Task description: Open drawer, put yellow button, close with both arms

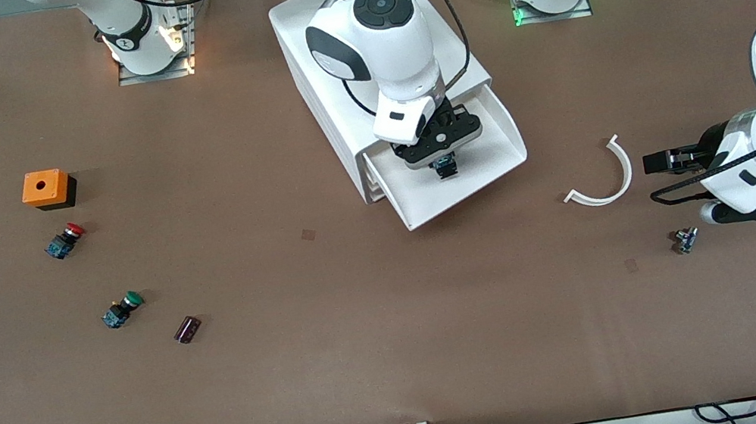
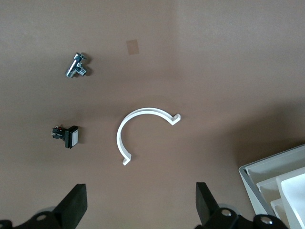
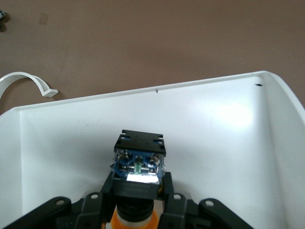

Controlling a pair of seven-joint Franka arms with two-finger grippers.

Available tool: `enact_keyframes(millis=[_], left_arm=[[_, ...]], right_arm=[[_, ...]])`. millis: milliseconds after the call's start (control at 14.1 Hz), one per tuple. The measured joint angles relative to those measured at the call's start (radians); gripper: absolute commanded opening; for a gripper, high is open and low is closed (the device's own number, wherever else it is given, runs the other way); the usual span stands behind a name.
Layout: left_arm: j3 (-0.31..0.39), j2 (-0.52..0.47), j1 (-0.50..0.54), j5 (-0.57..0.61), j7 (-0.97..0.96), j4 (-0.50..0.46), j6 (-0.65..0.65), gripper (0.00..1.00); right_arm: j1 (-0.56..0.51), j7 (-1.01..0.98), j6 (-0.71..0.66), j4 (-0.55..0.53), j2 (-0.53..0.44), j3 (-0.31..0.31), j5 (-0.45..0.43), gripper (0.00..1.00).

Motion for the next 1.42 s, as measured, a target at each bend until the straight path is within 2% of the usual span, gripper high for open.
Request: enact_keyframes(millis=[71, 142, 567, 850, 1133, 1417], left_arm=[[0.0, 0.0, 0.0, 0.0, -0.001, 0.0, 0.0, 1.0], [-0.001, 0.0, -0.001, 0.0, -0.002, 0.0, 0.0, 1.0], [-0.003, 0.0, -0.002, 0.0, -0.005, 0.0, 0.0, 1.0], [-0.003, 0.0, -0.003, 0.0, -0.006, 0.001, 0.0, 1.0], [-0.006, 0.0, -0.007, -0.015, -0.04, 0.003, 0.001, 1.0], [-0.012, 0.002, -0.043, -0.082, -0.195, -0.002, 0.055, 1.0]], right_arm=[[0.0, 0.0, 0.0, 0.0, 0.0, -0.003, 0.0, 0.78], [0.0, 0.0, 0.0, 0.001, 0.0, -0.006, 0.0, 1.0], [0.0, 0.0, -0.058, 0.021, -0.003, -0.038, 0.0, 1.0], [-0.016, 0.0, -0.149, 0.118, -0.031, -0.051, 0.0, 1.0], [-0.084, 0.001, -0.213, 0.152, -0.08, -0.054, 0.0, 1.0], [-0.195, -0.022, -0.309, 0.152, -0.096, -0.06, -0.001, 1.0]])
